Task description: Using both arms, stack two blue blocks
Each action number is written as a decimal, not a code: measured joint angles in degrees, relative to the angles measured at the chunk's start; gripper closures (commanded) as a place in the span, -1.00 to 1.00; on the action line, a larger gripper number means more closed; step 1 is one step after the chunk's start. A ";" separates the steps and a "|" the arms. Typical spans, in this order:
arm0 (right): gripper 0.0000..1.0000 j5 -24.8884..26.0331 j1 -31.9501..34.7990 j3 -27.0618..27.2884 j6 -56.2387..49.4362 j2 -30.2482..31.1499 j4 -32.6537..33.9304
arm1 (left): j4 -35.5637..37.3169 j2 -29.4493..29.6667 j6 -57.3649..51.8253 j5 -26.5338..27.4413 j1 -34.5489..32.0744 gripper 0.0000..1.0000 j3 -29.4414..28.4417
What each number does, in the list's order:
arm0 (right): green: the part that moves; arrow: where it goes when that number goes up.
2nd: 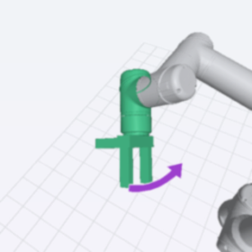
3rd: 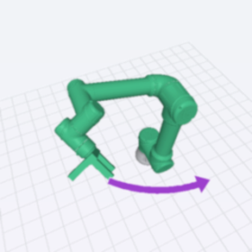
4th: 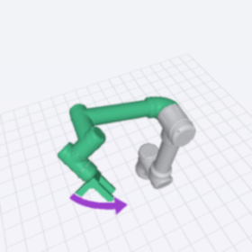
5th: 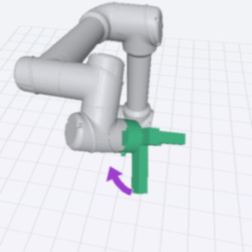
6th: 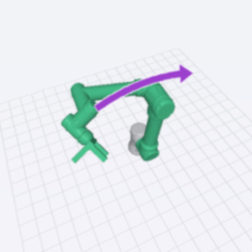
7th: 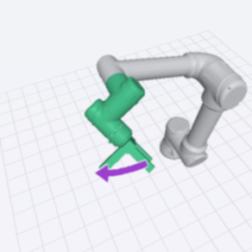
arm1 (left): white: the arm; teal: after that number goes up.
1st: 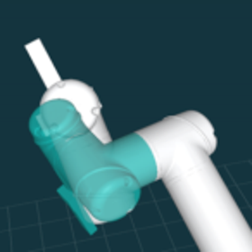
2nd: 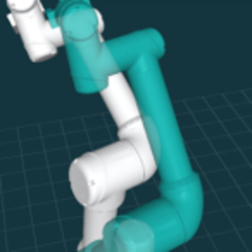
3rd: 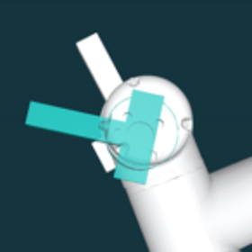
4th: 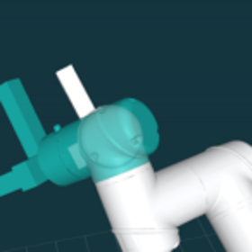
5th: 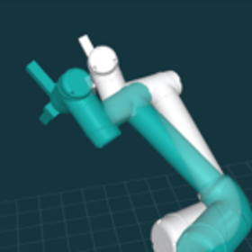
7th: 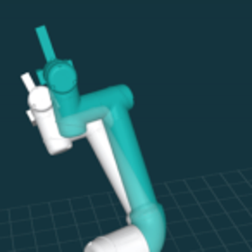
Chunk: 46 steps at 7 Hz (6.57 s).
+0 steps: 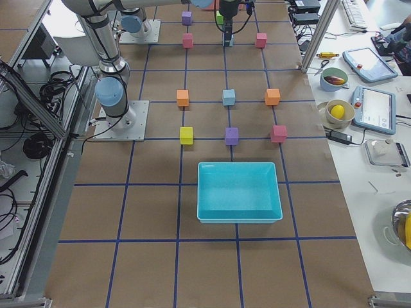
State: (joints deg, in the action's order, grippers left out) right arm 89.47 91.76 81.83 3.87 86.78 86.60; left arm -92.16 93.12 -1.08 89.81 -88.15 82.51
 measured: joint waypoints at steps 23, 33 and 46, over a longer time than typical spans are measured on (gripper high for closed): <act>0.34 -0.82 22.30 26.13 21.50 -13.35 32.34 | 36.23 21.12 0.66 -0.52 -0.28 0.62 20.77; -1.00 -6.72 27.63 34.21 27.32 -8.56 33.56 | 28.55 11.98 0.91 -0.38 -1.53 0.68 19.10; -1.00 -0.62 4.96 -2.93 0.45 -3.03 -2.34 | 30.37 0.28 33.77 -2.03 -34.58 0.72 33.91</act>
State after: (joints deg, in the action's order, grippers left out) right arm 88.86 96.72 78.89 4.32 83.75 84.25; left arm -61.80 93.40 32.69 87.79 -122.72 116.42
